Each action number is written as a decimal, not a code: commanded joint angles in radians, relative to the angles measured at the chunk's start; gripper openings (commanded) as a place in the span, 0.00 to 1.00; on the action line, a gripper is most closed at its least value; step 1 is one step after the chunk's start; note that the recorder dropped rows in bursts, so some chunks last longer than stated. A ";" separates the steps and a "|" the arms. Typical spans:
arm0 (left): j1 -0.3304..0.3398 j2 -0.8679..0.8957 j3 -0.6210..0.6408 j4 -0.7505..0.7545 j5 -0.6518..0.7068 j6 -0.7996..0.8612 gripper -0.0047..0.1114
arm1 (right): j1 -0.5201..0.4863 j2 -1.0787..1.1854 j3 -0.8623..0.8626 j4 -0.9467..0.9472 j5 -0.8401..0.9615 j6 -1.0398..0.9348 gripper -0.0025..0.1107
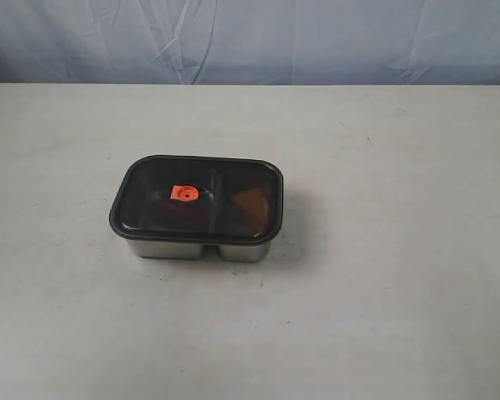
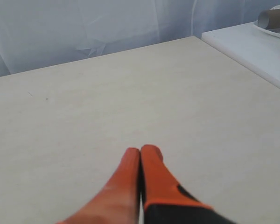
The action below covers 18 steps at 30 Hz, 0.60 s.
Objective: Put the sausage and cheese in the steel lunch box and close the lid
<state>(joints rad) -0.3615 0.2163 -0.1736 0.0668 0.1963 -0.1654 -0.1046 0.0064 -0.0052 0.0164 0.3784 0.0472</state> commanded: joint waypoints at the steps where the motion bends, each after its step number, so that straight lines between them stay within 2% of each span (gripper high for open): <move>1: 0.004 -0.081 0.151 -0.029 -0.111 -0.008 0.04 | -0.005 -0.006 0.005 0.001 -0.010 0.001 0.02; 4: 0.018 -0.125 0.174 -0.031 -0.120 -0.008 0.04 | -0.005 -0.006 0.005 0.001 -0.010 0.001 0.02; 6: 0.034 -0.149 0.174 -0.029 -0.075 -0.005 0.04 | -0.005 -0.006 0.005 0.001 -0.010 0.001 0.02; 9: 0.066 -0.172 0.174 -0.067 -0.075 0.075 0.04 | -0.005 -0.006 0.005 0.001 -0.010 0.001 0.02; 11: 0.100 -0.183 0.174 -0.106 -0.063 0.127 0.04 | -0.005 -0.006 0.005 0.001 -0.010 0.001 0.02; 16: 0.185 -0.214 0.174 -0.129 0.033 0.131 0.04 | -0.005 -0.006 0.005 0.001 -0.013 0.001 0.02; 18: 0.203 -0.216 0.174 -0.136 0.031 0.131 0.04 | -0.005 -0.006 0.005 0.001 -0.013 0.001 0.02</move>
<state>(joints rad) -0.1824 0.0112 -0.0040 -0.0502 0.2103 -0.0395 -0.1046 0.0064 -0.0052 0.0164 0.3784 0.0472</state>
